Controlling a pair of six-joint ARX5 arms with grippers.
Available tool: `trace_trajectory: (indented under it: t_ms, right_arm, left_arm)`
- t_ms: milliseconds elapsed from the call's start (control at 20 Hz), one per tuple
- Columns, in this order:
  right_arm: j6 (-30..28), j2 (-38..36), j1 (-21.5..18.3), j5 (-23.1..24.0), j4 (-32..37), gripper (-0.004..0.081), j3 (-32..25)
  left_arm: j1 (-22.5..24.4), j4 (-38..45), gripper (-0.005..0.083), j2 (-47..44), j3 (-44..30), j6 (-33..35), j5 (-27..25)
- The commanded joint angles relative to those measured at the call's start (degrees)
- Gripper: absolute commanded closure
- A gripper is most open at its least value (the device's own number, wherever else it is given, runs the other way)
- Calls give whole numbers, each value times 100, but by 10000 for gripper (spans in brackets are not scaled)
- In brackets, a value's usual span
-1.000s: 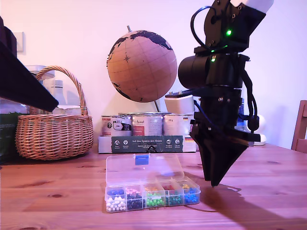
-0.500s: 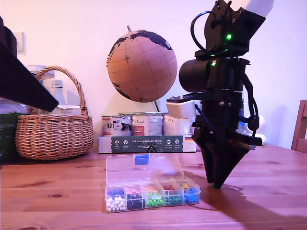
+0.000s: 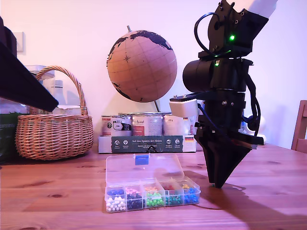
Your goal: Sort the loose pins on the table into their correct compartments
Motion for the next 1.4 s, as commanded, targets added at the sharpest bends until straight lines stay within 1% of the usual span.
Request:
trace_trajectory:
  t_ms: [0,100,300,400,500,700,800,1150,1200,1350]
  right_arm:
    - [-48,133,9,-81,-9,617,-87]
    - [-81,133,9,-173,-9,644,-87]
    - [-153,164,9,-170,-35,655,-87]
    - [-153,208,9,-168,-48,686,-87]
    - [-153,232,9,-173,-20,692,-87]
    - [-151,249,9,-168,4,742,-87]
    - [-153,251,9,-168,20,781,-87]
    - [-131,284,11,-140,-76,782,-87]
    - [-15,284,11,-127,-146,782,-87]
    - [813,282,11,-129,-278,781,-87]
  left_arm:
    - [-7,15,797,26,13,9,0]
    - [-7,15,797,26,13,9,0]
    - [-7,17,797,26,13,9,0]
    - [-7,17,797,26,13,9,0]
    - [-7,15,797,26,13,9,0]
    - [-7,15,797,26,13,9,0]
    - [-7,15,797,26,13,9,0]
    - [-7,15,797,26,13,9,0]
    - [-7,15,797,26,13,9,0]
    - [-7,15,797,26,13,9,0]
